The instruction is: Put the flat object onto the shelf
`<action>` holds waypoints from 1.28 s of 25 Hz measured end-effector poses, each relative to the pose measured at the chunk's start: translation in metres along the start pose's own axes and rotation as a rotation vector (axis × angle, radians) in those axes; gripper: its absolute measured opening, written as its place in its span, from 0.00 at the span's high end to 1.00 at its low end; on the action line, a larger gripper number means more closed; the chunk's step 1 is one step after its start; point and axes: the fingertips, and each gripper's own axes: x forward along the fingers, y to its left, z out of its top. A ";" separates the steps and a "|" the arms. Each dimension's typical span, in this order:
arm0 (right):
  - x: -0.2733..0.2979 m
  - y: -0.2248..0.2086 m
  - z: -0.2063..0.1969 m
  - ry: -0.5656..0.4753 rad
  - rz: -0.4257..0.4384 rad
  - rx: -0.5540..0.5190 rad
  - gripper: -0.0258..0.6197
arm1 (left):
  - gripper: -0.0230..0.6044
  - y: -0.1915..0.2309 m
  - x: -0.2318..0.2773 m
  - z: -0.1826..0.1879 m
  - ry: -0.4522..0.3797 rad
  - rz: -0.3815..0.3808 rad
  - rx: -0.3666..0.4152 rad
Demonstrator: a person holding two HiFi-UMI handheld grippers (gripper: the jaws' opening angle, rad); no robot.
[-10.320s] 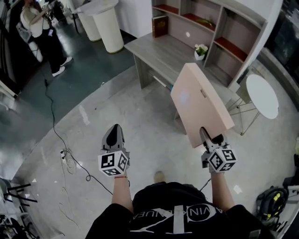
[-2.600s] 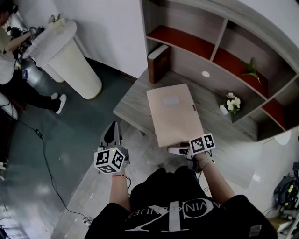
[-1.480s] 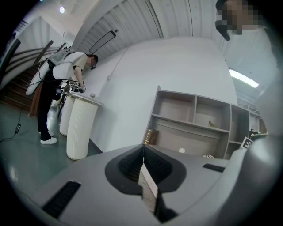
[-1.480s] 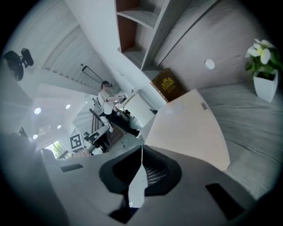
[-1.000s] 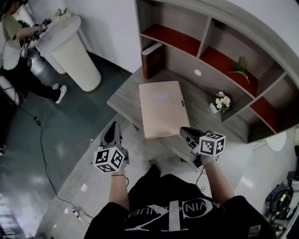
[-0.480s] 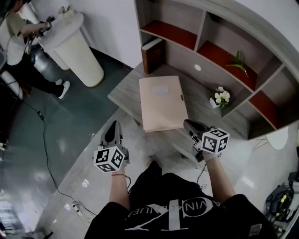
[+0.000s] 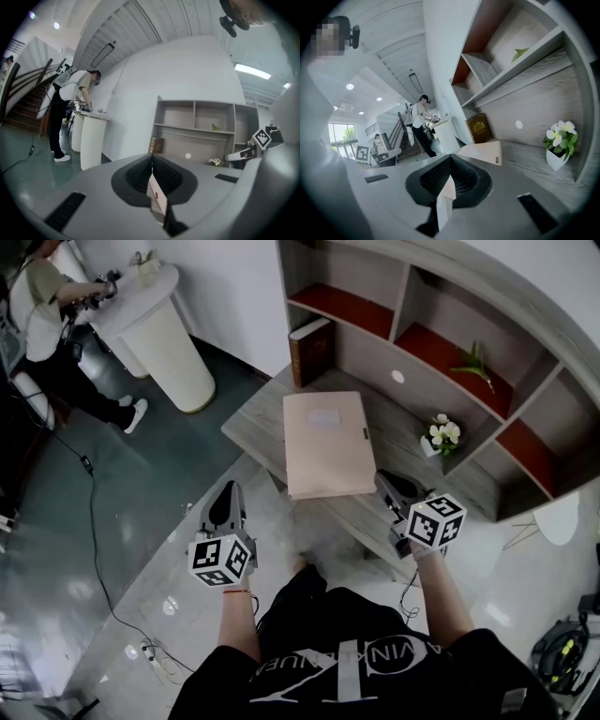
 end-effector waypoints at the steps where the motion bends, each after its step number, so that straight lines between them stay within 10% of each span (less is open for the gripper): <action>1: -0.002 0.001 0.003 -0.007 0.000 -0.009 0.95 | 0.95 0.000 -0.002 0.002 -0.004 0.003 0.002; 32: -0.030 0.017 0.097 -0.276 -0.022 -0.282 0.95 | 0.95 -0.008 -0.019 0.082 -0.158 0.039 0.129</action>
